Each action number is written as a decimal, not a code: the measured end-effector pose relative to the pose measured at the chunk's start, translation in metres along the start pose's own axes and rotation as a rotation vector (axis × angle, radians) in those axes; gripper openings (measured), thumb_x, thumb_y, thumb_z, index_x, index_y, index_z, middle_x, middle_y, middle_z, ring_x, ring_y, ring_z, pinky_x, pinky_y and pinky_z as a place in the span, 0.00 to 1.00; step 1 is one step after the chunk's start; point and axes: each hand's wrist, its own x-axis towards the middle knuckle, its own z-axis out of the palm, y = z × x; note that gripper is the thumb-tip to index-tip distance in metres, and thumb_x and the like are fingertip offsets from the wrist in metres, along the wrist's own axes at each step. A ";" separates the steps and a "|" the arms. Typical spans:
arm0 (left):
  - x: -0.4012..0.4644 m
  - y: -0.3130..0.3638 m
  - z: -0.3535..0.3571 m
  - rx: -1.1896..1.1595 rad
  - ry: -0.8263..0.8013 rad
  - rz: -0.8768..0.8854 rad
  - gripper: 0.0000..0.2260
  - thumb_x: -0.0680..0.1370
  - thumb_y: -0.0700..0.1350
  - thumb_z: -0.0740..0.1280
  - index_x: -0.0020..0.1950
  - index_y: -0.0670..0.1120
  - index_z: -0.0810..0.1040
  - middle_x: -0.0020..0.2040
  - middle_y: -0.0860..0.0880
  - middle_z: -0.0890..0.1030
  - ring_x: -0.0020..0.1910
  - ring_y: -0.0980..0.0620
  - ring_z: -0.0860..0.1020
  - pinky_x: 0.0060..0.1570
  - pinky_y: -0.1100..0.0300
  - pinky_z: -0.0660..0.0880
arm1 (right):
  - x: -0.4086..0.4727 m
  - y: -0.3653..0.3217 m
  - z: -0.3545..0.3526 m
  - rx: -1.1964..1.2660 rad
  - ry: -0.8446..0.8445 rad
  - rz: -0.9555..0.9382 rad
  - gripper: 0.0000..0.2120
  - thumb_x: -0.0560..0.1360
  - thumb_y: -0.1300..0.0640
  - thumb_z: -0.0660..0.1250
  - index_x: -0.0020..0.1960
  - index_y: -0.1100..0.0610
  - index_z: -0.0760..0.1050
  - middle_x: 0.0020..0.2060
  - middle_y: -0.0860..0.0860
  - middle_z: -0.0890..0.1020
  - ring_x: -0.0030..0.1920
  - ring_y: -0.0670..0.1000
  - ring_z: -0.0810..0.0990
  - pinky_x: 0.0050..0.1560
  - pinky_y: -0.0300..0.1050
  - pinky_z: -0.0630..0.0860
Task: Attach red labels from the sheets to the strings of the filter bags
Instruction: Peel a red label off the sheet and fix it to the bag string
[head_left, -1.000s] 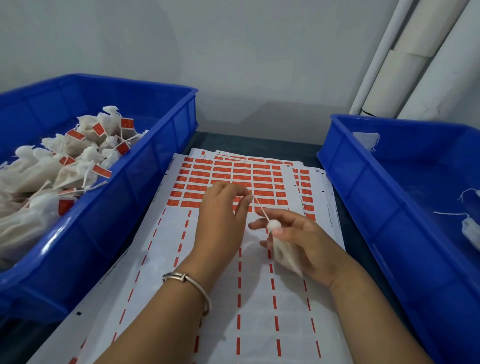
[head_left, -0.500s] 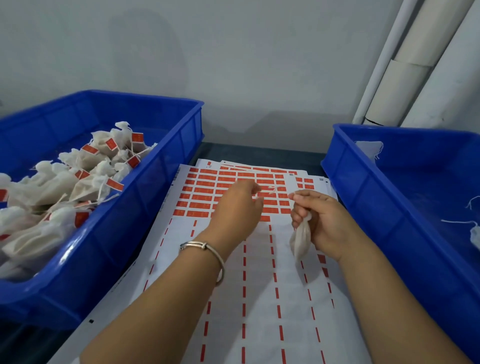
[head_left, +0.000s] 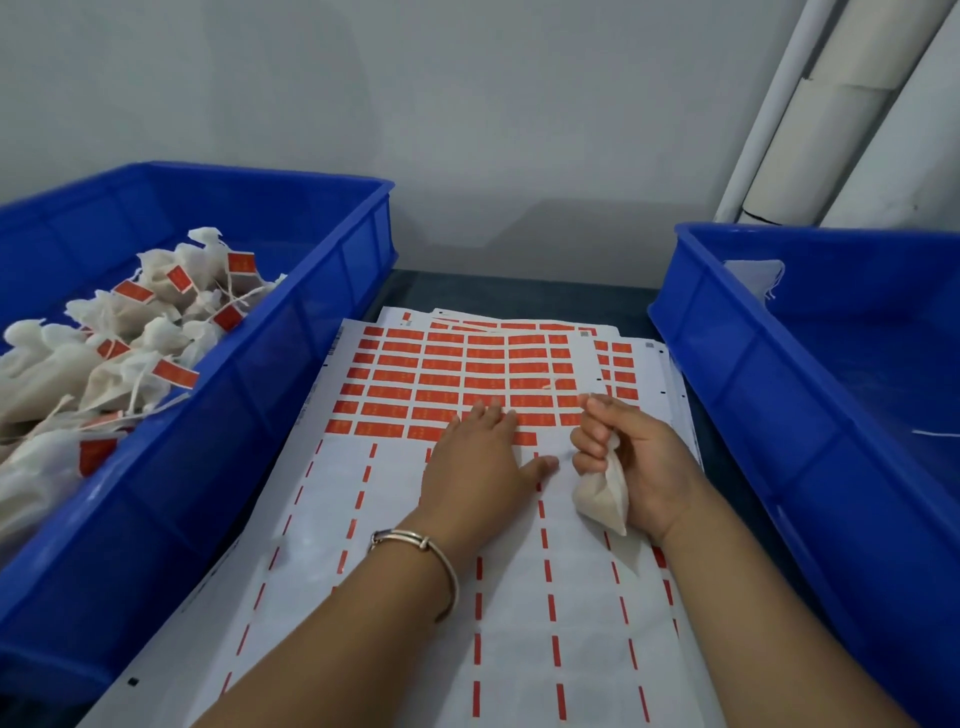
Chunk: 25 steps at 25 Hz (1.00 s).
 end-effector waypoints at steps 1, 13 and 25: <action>0.000 0.001 -0.001 0.006 -0.003 0.007 0.36 0.73 0.70 0.54 0.75 0.53 0.58 0.76 0.53 0.58 0.75 0.50 0.54 0.70 0.51 0.51 | 0.001 0.000 0.000 -0.007 -0.009 -0.001 0.05 0.68 0.55 0.70 0.40 0.56 0.84 0.28 0.51 0.74 0.26 0.46 0.71 0.27 0.37 0.71; -0.009 0.003 -0.007 -0.130 0.054 0.010 0.23 0.79 0.60 0.54 0.72 0.54 0.65 0.74 0.55 0.63 0.74 0.51 0.58 0.70 0.52 0.54 | 0.008 -0.013 -0.006 -0.321 0.224 -0.058 0.10 0.76 0.57 0.65 0.37 0.53 0.78 0.30 0.49 0.77 0.24 0.45 0.69 0.23 0.36 0.68; -0.012 0.008 -0.014 -0.402 0.103 -0.133 0.18 0.80 0.52 0.59 0.70 0.54 0.68 0.69 0.55 0.71 0.67 0.50 0.70 0.64 0.51 0.68 | 0.014 -0.030 -0.016 -0.744 0.516 0.099 0.08 0.71 0.51 0.73 0.42 0.46 0.73 0.35 0.42 0.79 0.37 0.48 0.80 0.27 0.40 0.72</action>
